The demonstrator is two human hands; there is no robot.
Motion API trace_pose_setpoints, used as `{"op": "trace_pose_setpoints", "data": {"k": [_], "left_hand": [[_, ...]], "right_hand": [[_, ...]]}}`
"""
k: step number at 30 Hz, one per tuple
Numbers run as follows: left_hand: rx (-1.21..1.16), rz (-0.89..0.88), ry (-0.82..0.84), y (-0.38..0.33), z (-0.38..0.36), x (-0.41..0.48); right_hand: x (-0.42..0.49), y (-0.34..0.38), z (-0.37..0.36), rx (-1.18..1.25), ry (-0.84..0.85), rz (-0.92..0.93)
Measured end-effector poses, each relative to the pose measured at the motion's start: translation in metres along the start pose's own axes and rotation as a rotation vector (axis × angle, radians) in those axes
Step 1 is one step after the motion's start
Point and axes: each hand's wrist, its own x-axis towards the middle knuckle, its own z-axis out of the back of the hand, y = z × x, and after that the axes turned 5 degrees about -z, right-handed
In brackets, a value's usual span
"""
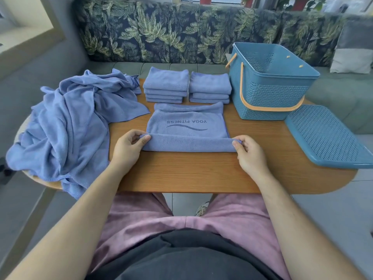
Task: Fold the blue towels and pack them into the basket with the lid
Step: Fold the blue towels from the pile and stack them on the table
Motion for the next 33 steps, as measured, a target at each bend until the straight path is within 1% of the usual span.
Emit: {"op": "trace_pose_setpoints", "data": {"k": [5,7,9,11,12,14,16,17,18,20,23,25,27,28,29,31,32,33], "left_hand": [[-0.102,0.034,-0.017,-0.006,0.002,-0.004],[-0.098,0.034,0.015,-0.01,-0.001,-0.006],[0.042,-0.023,0.069,-0.009,-0.004,-0.007],[0.334,-0.21,0.101,-0.002,-0.007,-0.006],[0.471,-0.309,0.14,0.003,-0.009,-0.005],[0.66,-0.394,0.263,0.008,-0.013,-0.004],[0.764,-0.401,0.383,0.006,-0.018,-0.008],[0.798,-0.396,0.416,0.006,-0.019,-0.009],[0.81,-0.39,0.433,0.004,-0.018,-0.011],[0.814,-0.415,0.395,-0.002,-0.015,-0.013],[0.779,-0.527,0.253,-0.015,-0.015,-0.015],[0.698,-0.504,0.192,-0.021,-0.019,-0.016],[0.68,-0.501,0.154,-0.018,-0.026,-0.015],[0.721,-0.494,0.183,-0.014,-0.03,-0.015],[0.768,-0.469,0.255,-0.011,-0.033,-0.016],[0.816,-0.363,0.411,-0.008,-0.036,-0.017],[0.823,-0.334,0.446,-0.007,-0.036,-0.017],[0.825,-0.342,0.442,-0.008,-0.034,-0.016]], "right_hand": [[-0.005,0.011,0.003,0.033,-0.03,-0.049],[-0.005,0.008,0.0,-0.044,-0.024,0.002],[-0.005,0.004,-0.004,-0.239,-0.053,0.184],[-0.008,0.006,-0.008,-0.442,-0.09,0.36],[-0.009,0.009,-0.011,-0.537,-0.07,0.395],[-0.011,0.016,-0.018,-0.699,0.077,0.343],[-0.015,0.02,-0.024,-0.781,0.251,0.262],[-0.015,0.019,-0.026,-0.799,0.309,0.235],[-0.016,0.019,-0.026,-0.804,0.334,0.216],[-0.018,0.022,-0.021,-0.818,0.296,0.215],[-0.023,0.031,-0.016,-0.862,0.109,0.371],[-0.025,0.038,-0.018,-0.831,0.032,0.438],[-0.021,0.036,-0.023,-0.763,0.025,0.469],[-0.019,0.034,-0.026,-0.749,0.078,0.452],[-0.019,0.033,-0.029,-0.759,0.171,0.413],[-0.02,0.03,-0.033,-0.807,0.352,0.316],[-0.021,0.03,-0.034,-0.829,0.391,0.289],[-0.021,0.032,-0.033,-0.833,0.399,0.283]]}}
